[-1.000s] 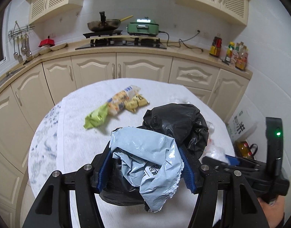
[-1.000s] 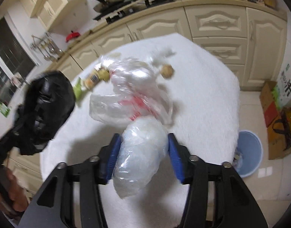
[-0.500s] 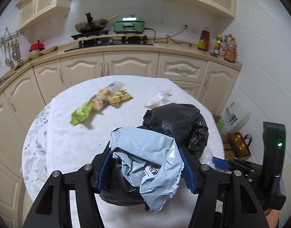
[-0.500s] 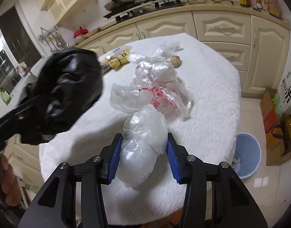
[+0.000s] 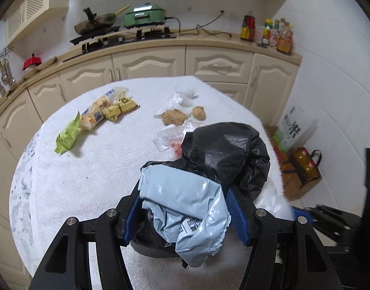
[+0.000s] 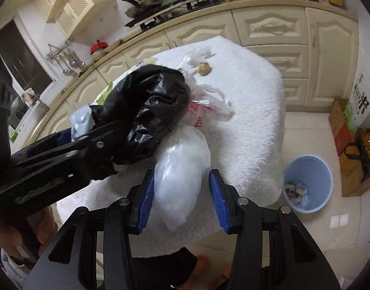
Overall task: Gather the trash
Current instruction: 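Hold the black bag in left tool while right tool grasps a clear plastic bag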
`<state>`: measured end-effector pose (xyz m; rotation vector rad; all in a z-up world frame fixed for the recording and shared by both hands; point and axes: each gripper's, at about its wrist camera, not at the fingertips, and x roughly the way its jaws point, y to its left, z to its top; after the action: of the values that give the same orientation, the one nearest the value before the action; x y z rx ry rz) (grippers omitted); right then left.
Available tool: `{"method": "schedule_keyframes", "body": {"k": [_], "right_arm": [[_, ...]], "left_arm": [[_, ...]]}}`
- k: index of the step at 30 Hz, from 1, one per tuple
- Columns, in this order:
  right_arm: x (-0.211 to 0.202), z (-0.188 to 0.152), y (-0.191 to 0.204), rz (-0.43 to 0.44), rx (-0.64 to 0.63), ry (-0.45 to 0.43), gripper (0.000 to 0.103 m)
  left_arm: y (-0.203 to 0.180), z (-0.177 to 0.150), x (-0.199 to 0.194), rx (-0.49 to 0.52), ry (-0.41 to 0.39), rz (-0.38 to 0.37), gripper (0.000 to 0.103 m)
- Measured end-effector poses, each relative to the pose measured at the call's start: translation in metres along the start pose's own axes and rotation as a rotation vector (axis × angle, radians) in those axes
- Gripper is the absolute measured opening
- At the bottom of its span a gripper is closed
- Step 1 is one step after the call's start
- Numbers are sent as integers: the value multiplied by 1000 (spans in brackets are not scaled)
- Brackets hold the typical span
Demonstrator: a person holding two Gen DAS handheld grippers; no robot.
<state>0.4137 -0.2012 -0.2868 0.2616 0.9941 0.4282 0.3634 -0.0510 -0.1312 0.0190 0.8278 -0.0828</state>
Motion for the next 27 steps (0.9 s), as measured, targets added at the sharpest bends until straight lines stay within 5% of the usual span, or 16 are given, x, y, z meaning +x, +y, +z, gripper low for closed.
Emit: {"method": "schedule_keyframes", "body": {"k": [3,7,11,13,14,16,17,27], "right_arm": [[-11,-2,-6,9,13,-45,30],[-10,1,-17,25,44,-51,33],[-1,9,-21,5,49,-59,70],[0,16,-20,1,43,-79,71],[0,19,-21,-1,38,-85,68],[1,23,-24,14,39,-93,41],[3,24,-25,38,40,-73,37],[-25,5,-36,35,16,-75,34]], "left_arm": [[-5,1,5,8,3,10,59],[-11,0,9,10,3,14,59],[-8,0,11,13,3,19,59],[-1,1,12,3,9,2,59],[0,1,12,5,10,3,59],[-3,2,12,13,10,13,59],[-4,2,13,15,8,18,59],[-2,4,18,8,11,26,59]]}}
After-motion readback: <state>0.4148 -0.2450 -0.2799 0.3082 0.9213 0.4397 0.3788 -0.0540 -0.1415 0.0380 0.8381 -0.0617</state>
